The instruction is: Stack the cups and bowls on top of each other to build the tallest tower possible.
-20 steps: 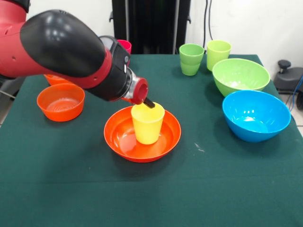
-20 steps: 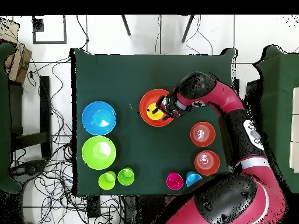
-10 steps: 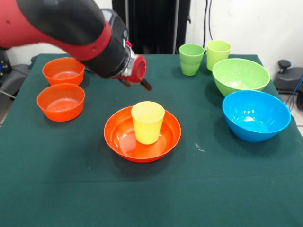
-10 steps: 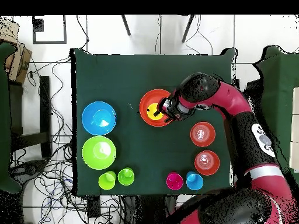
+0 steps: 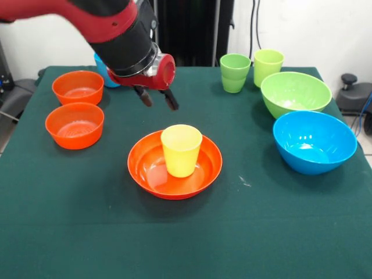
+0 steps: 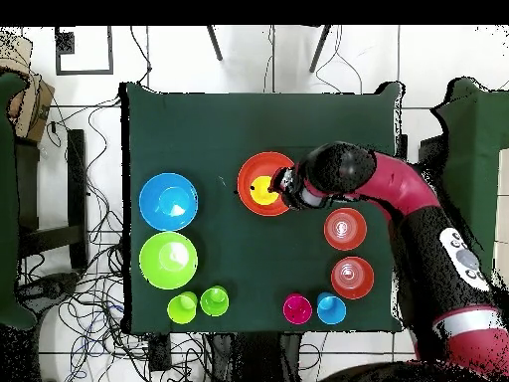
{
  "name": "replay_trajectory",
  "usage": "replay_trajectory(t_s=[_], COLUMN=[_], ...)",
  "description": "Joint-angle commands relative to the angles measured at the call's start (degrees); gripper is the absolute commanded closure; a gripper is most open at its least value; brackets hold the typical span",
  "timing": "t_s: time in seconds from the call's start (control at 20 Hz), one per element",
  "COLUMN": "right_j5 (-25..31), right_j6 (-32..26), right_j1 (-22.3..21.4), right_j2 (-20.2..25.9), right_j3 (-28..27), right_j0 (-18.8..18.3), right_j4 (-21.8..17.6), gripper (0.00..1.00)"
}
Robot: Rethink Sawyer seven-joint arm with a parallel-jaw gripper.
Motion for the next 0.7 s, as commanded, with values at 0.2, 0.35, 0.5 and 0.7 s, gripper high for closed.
replay_trajectory(t_s=[0.2, 0.35, 0.5, 0.7], right_j5=[-23.4, -23.4, -21.1, -18.7], right_j6=[-0.7, -1.8, -2.5, -4.5], right_j1=[-8.8, -8.0, -9.3, -11.1], right_j2=[-1.6, -2.7, -2.6, -1.1], right_j3=[13.3, 10.1, 10.3, 11.9], right_j0=[3.9, 5.3, 5.3, 4.0], right_j4=[-12.2, -13.7, -12.5, -10.8], gripper=[0.00, 0.00, 0.00, 0.00])
